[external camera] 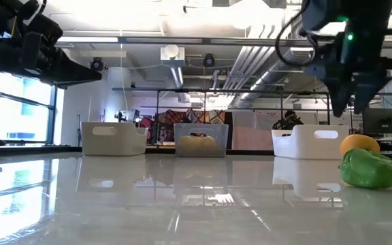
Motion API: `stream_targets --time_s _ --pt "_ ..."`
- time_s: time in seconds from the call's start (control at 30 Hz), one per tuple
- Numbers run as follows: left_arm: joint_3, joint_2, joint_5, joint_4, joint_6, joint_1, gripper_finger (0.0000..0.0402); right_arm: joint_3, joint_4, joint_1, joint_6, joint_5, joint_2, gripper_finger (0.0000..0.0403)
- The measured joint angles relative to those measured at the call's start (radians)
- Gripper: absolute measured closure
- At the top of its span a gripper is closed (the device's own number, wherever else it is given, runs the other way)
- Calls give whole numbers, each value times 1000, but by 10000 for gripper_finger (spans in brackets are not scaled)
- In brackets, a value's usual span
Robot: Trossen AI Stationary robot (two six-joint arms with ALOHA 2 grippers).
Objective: Sort produce into baskets
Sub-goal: Put the lemon into the black bin
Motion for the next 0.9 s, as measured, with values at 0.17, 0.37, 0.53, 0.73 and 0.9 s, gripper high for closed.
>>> stream_targets --time_s 0.17,0.37,0.53,0.73,0.9 --pt "0 0 0 0 0 0 399 -84 21 -66 14 -69 0 168" --pt "0 0 0 1 0 0 399 -177 140 -127 -48 -91 0 167" --pt "0 0 0 1 0 0 399 -228 248 -162 -108 -91 0 167" --pt "0 0 0 1 0 0 399 -248 267 -200 -165 -38 1 167" --pt "0 0 0 1 0 0 399 -248 268 -212 -240 1 1 167"
